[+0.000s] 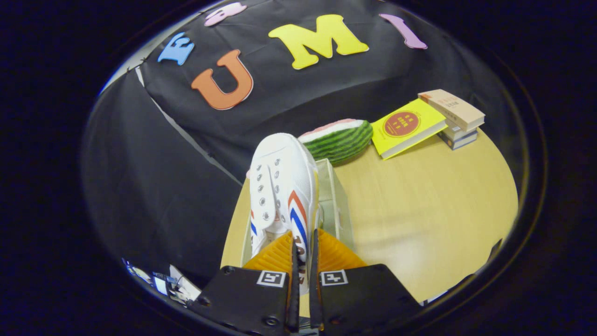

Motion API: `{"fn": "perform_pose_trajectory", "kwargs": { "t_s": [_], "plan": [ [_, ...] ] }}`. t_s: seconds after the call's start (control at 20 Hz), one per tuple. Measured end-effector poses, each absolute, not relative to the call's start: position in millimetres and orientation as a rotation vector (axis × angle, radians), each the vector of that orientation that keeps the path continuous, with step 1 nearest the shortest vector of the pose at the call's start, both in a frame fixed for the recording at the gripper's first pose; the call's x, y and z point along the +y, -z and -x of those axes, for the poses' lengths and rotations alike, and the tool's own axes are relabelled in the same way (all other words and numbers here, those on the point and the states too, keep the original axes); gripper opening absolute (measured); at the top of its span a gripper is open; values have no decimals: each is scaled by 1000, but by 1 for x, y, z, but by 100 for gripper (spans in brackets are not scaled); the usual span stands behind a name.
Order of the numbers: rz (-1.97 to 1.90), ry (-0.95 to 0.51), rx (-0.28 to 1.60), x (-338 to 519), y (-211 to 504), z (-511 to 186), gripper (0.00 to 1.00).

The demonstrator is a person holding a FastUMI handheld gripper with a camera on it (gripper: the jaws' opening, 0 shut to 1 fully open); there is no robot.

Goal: Open the storage box then place both shoes into the box .Put the left shoe in first, then the right shoe, with the right side of both shoes facing outward in a uniform manner.

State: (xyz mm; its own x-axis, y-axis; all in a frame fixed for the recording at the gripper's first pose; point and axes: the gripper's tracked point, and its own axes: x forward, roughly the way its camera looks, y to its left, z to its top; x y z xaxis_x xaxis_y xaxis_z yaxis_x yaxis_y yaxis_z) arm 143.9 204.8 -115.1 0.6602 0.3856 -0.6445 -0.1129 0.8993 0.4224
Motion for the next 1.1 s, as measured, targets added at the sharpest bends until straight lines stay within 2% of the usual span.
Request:
{"fn": "perform_pose_trajectory", "kwargs": {
  "t_s": [0.35,0.45,0.5,0.65,1.1],
  "plan": [
    [-366,-202,746,206,144,-161,14],
    [-395,-229,715,213,150,-163,15],
    [-378,-249,672,214,150,-165,20],
    [-207,-193,510,190,134,-172,100],
    [-179,-200,362,166,82,-147,100]
  ]
}}
